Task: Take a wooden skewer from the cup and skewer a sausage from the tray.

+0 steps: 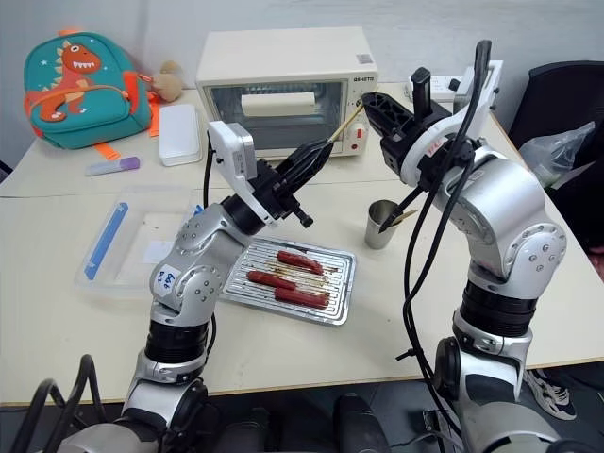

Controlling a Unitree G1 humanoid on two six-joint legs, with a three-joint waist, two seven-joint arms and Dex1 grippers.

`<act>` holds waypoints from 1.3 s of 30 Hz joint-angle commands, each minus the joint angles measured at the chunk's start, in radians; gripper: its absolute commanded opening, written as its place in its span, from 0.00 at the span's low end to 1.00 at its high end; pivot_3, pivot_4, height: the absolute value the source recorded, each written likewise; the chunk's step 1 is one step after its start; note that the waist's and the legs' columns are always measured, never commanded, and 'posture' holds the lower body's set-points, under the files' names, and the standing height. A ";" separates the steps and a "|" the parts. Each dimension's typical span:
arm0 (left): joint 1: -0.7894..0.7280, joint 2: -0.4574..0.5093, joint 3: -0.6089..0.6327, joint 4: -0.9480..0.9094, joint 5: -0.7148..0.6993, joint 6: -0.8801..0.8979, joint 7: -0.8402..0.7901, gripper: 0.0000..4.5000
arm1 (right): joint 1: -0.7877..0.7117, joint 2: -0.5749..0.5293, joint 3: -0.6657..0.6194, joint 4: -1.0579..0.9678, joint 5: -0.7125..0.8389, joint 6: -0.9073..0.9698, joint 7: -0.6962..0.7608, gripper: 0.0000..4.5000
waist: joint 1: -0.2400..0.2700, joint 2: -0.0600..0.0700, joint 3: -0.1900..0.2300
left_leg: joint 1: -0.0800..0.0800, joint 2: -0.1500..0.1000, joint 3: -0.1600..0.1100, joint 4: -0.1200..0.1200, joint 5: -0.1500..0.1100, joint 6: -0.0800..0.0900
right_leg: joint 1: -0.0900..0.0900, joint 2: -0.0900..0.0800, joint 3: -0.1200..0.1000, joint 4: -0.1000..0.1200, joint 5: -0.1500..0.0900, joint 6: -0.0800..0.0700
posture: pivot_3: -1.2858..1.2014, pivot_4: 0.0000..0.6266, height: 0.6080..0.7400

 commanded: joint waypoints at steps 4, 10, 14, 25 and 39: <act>-0.025 0.027 0.020 -0.019 0.007 -0.021 -0.004 0.00 | 0.002 -0.046 0.005 -0.046 0.018 0.005 0.035 0.05 | 0.000 0.000 0.000 | 0.000 0.000 0.000 0.000 0.000 0.000 | 0.000 0.000 0.000 0.000 0.000 0.000 | 0.52 0.24 1.00; -0.013 0.071 0.032 -0.034 0.000 -0.009 -0.026 0.00 | 0.008 -0.141 0.043 -0.031 -0.008 0.044 0.079 0.36 | 0.003 0.000 0.000 | 0.000 0.000 0.000 0.000 0.000 0.000 | 0.000 0.000 0.000 0.000 0.000 0.000 | 0.52 0.24 1.00; 0.011 0.202 0.077 -0.100 -0.049 0.057 -0.102 0.00 | -0.020 -0.350 0.127 -0.024 -0.190 0.220 0.294 0.36 | 0.003 0.000 0.000 | 0.000 0.000 0.000 0.000 0.000 0.000 | 0.000 0.000 0.000 -0.001 0.000 0.000 | 0.52 0.24 1.00; 0.214 0.825 0.422 -0.205 -0.329 0.335 -0.479 0.00 | 0.024 -0.633 0.447 -0.287 -0.792 0.339 1.031 0.36 | 0.000 0.000 0.002 | 0.001 0.001 -0.002 -0.002 0.000 0.000 | 0.000 0.000 0.000 -0.003 0.000 -0.001 | 0.52 0.24 1.00; 0.481 1.011 0.590 -0.337 -0.455 0.406 -0.649 0.00 | 0.175 -0.557 0.689 -0.300 -1.218 0.253 1.414 0.65 | 0.020 -0.004 0.004 | 0.002 -0.002 -0.003 -0.001 -0.001 0.002 | 0.001 -0.004 -0.001 -0.006 0.000 -0.001 | 0.52 0.24 1.00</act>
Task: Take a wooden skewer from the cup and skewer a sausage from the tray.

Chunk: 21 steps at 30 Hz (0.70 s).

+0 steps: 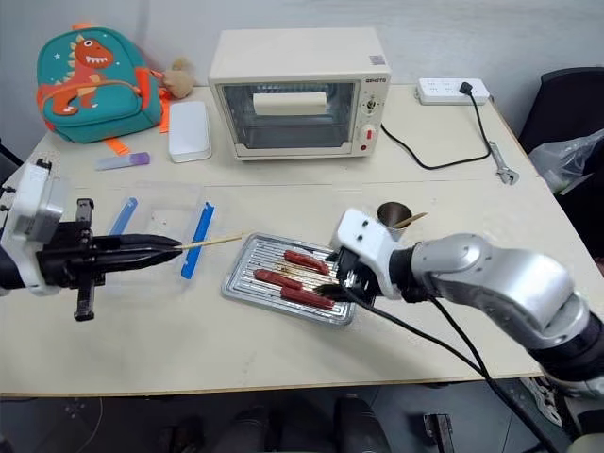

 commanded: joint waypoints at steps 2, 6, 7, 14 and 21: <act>0.027 0.012 0.044 -0.043 -0.027 -0.006 0.001 0.00 | 0.012 0.085 0.049 0.023 -0.122 -0.032 0.024 0.61 | -0.004 0.000 0.000 | 0.000 0.000 0.000 0.000 0.000 0.000 | 0.000 0.000 0.000 0.000 0.000 0.000 | 0.52 0.24 1.00; 0.030 0.008 0.031 -0.049 -0.023 -0.017 0.005 0.00 | 0.025 0.155 0.080 0.064 -0.208 -0.038 0.029 0.40 | -0.004 0.000 0.000 | 0.001 0.000 0.001 0.000 0.000 0.000 | -0.001 0.001 0.000 0.002 0.000 0.000 | 0.52 0.24 1.00; 0.029 0.008 0.028 -0.048 -0.023 -0.019 0.006 0.00 | 0.030 0.165 0.086 0.065 -0.225 -0.039 0.034 0.35 | -0.004 0.000 0.000 | 0.001 0.000 0.001 0.000 0.000 0.000 | -0.001 0.001 0.000 0.002 0.000 0.000 | 0.52 0.24 1.00; 0.027 0.012 0.024 -0.040 -0.020 -0.029 -0.001 0.00 | 0.060 0.211 0.096 0.058 -0.301 -0.033 0.062 0.24 | -0.002 0.000 0.000 | 0.001 0.000 0.001 0.000 0.000 0.000 | 0.000 0.001 0.000 0.003 0.000 0.000 | 0.52 0.24 1.00; 0.028 0.015 0.020 -0.035 -0.016 -0.038 -0.008 0.00 | 0.077 0.236 0.098 0.060 -0.355 -0.040 0.090 0.24 | -0.004 0.000 0.000 | 0.001 0.000 0.001 0.000 0.000 0.000 | -0.001 0.001 0.000 0.004 0.000 0.000 | 0.52 0.24 1.00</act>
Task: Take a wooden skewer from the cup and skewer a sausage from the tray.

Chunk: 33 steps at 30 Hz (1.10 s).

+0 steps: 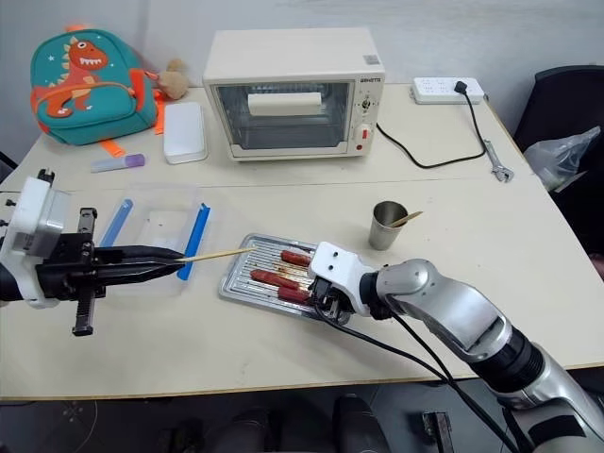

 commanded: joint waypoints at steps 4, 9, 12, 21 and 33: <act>-0.007 0.013 0.000 -0.007 -0.003 -0.028 -0.004 0.00 | 0.014 0.022 -0.004 -0.023 -0.053 -0.015 0.027 0.34 | 0.001 0.000 0.000 | 0.000 0.000 0.000 0.000 0.000 0.000 | 0.000 0.000 0.000 0.001 0.000 0.000 | 0.52 0.24 1.00; -0.017 0.015 -0.011 0.004 0.002 -0.038 0.001 0.00 | 0.020 0.044 0.006 -0.011 -0.088 -0.018 0.035 0.39 | 0.001 0.000 0.000 | 0.000 0.000 0.000 0.000 0.000 0.000 | 0.000 0.000 0.000 0.001 0.000 0.000 | 0.52 0.24 1.00; -0.027 0.015 -0.016 0.008 0.001 -0.039 0.007 0.00 | 0.022 0.058 0.009 0.003 -0.112 -0.026 0.038 0.39 | 0.000 0.000 0.000 | 0.000 0.000 0.000 0.001 0.000 0.000 | 0.000 0.000 0.000 0.001 0.000 0.000 | 0.52 0.24 1.00; -0.037 0.013 -0.021 0.002 -0.002 -0.037 0.021 0.00 | 0.038 0.089 0.012 0.043 -0.162 -0.047 0.056 0.39 | 0.001 0.000 0.000 | 0.000 0.000 0.000 0.001 0.000 0.000 | 0.000 0.001 0.000 0.001 0.000 0.000 | 0.52 0.24 1.00; -0.050 0.014 -0.033 0.010 0.005 -0.045 0.026 0.00 | 0.049 0.115 0.009 0.067 -0.194 -0.043 0.079 0.39 | 0.000 0.000 0.000 | 0.000 0.000 0.000 0.001 0.000 0.000 | 0.000 0.001 0.000 0.002 0.000 0.000 | 0.52 0.24 1.00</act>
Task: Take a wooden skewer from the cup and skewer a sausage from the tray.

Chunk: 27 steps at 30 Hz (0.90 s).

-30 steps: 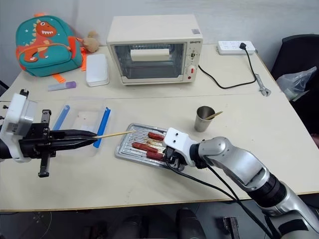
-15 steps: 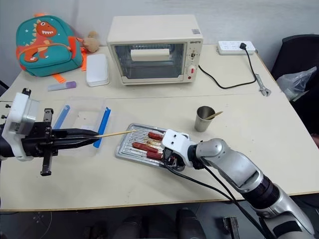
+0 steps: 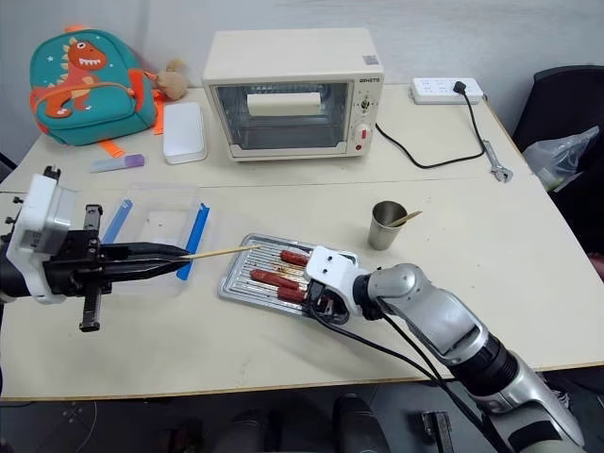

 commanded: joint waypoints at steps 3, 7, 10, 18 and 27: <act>-0.015 0.015 0.004 0.003 0.003 -0.019 0.003 0.00 | 0.012 0.012 0.000 -0.015 -0.005 0.000 0.017 0.35 | -0.001 0.000 0.000 | 0.000 0.000 0.000 0.000 0.000 0.000 | 0.000 0.000 0.000 0.000 0.000 0.000 | 0.52 0.24 1.00; -0.022 0.017 0.000 0.006 0.005 -0.020 0.003 0.00 | 0.015 0.015 -0.001 -0.017 -0.008 0.004 0.017 0.22 | -0.001 0.000 0.000 | 0.000 0.000 0.000 0.000 0.000 0.000 | 0.000 0.000 0.000 0.000 0.000 0.000 | 0.52 0.24 1.00; -0.028 0.019 -0.004 0.009 0.007 -0.021 0.003 0.00 | 0.016 0.019 0.000 -0.016 -0.010 0.005 0.016 0.22 | -0.001 0.000 0.000 | 0.000 0.000 0.000 0.000 0.000 0.000 | 0.000 0.000 0.000 0.001 0.000 0.000 | 0.52 0.24 1.00; -0.041 0.019 -0.017 0.014 0.011 -0.024 0.005 0.00 | 0.014 0.023 -0.002 -0.012 -0.021 0.005 0.018 0.22 | -0.001 0.000 0.000 | 0.000 0.000 0.000 0.001 0.000 0.000 | 0.000 0.000 0.000 0.001 0.000 0.000 | 0.52 0.24 1.00; -0.053 0.015 -0.034 0.017 0.014 -0.035 0.010 0.00 | 0.022 0.026 -0.008 -0.004 -0.028 -0.004 0.021 0.12 | -0.001 0.000 0.000 | 0.000 0.000 0.000 0.001 0.000 0.000 | 0.000 0.000 0.000 0.002 0.000 0.000 | 0.52 0.24 1.00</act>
